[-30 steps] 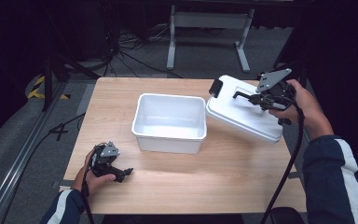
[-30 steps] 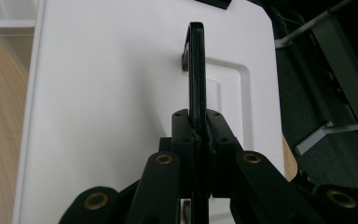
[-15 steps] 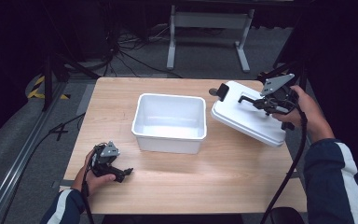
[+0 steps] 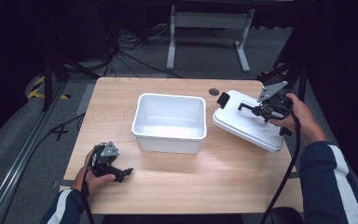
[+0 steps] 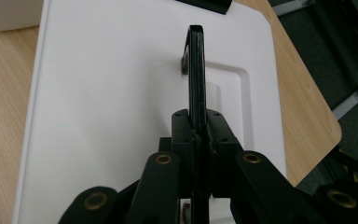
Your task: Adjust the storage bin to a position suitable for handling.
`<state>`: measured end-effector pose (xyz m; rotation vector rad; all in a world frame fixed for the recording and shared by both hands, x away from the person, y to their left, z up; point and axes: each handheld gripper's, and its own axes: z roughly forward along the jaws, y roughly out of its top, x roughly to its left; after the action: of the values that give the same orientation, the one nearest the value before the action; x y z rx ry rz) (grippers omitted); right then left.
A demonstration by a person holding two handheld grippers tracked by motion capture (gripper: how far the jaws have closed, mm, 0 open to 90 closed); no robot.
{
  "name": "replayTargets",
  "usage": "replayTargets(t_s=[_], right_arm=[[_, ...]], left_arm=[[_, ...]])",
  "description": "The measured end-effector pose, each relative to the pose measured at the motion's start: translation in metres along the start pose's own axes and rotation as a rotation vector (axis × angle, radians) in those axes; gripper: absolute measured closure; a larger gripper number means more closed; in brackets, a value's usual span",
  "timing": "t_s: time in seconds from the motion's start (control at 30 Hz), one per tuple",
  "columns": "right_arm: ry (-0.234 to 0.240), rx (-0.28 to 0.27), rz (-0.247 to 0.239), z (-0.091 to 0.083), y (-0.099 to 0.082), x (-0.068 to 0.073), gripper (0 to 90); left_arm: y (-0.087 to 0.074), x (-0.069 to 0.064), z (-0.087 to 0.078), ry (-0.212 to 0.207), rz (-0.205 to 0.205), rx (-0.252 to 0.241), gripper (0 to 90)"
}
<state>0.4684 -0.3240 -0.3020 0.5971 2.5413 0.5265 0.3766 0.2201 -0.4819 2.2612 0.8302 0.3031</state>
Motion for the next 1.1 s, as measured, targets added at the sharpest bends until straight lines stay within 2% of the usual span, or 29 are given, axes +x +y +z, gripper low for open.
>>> replayTargets(t_s=[0.43, 0.7, 1.1], right_arm=[[0.037, 0.000, 0.032, 0.035, -0.012, 0.005, 84.6], [0.051, 0.028, 0.036, 0.056, -0.015, 0.010, 84.5], [0.055, 0.015, 0.062, 0.075, -0.021, 0.013, 84.6]], left_arm=[[0.000, 0.000, 0.000, 0.000, 0.001, 0.000, 0.2], [0.000, 0.000, 0.000, 0.000, 0.000, 0.000, 0.2], [0.000, 0.000, 0.000, 0.000, 0.001, -0.001, 0.2]])
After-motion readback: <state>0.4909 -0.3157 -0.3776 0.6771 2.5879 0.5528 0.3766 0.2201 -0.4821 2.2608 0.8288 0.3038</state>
